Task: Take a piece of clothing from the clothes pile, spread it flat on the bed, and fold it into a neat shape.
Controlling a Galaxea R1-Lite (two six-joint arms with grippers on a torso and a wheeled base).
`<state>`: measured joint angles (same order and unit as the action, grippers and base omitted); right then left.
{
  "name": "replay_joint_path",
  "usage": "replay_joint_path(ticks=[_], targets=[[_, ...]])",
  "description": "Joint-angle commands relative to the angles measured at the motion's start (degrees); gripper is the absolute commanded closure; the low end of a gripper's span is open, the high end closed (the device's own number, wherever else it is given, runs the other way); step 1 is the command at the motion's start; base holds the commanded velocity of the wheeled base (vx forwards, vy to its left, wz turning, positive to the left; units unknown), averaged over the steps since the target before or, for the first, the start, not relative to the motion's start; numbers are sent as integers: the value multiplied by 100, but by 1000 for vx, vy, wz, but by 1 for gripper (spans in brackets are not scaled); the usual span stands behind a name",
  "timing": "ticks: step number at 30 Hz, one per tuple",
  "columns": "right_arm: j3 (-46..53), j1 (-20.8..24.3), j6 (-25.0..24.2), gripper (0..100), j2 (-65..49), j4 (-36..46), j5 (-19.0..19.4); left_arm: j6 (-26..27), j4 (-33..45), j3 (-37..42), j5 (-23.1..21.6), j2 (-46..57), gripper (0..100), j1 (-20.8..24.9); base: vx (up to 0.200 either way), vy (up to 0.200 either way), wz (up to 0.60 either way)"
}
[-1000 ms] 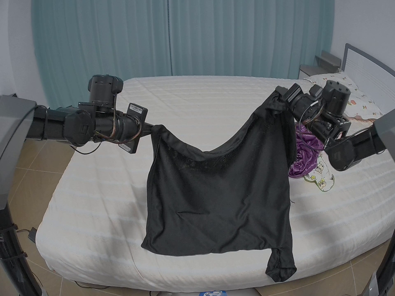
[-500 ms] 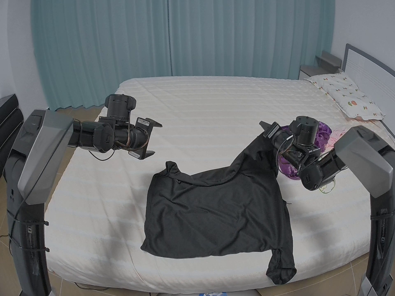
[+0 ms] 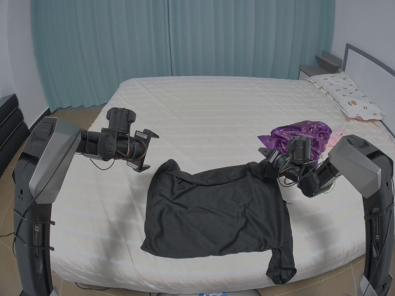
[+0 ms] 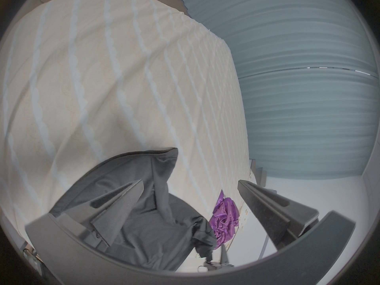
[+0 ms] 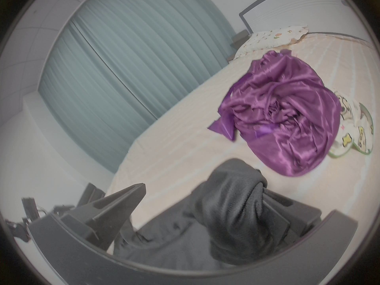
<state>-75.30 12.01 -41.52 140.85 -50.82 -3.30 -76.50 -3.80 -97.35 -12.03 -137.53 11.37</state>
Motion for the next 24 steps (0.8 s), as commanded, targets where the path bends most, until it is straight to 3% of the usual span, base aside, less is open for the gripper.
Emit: replay_joint_path(ticks=[1,5,6,8,14,17,19,24], targets=[[-319,-120,-383,0,-154,-297,-74,232,-50,797,-80,631,0,5,0,0,0],[306,-146,179,0,-163,90,-21,249,-50,1096,-247,886,0,5,0,0,0],[631,-225,707,0,-172,213,5,276,-50,1263,-309,1018,0,5,0,0,0],[798,-269,935,0,-146,55,14,337,-50,1439,-335,1141,0,-4,0,0,0],[1264,-216,733,0,-277,-1659,-92,697,-191,2247,-405,1625,0,-12,0,0,0],[1756,-181,795,0,-576,-1773,32,847,-349,2713,-642,1853,0,-12,0,0,0],[2265,-172,768,0,-945,-1817,357,970,-806,3390,-976,2152,0,-30,0,0,0],[2916,-313,751,0,-1376,-1773,620,987,-1457,4321,-1003,2336,0,-12,0,0,0]])
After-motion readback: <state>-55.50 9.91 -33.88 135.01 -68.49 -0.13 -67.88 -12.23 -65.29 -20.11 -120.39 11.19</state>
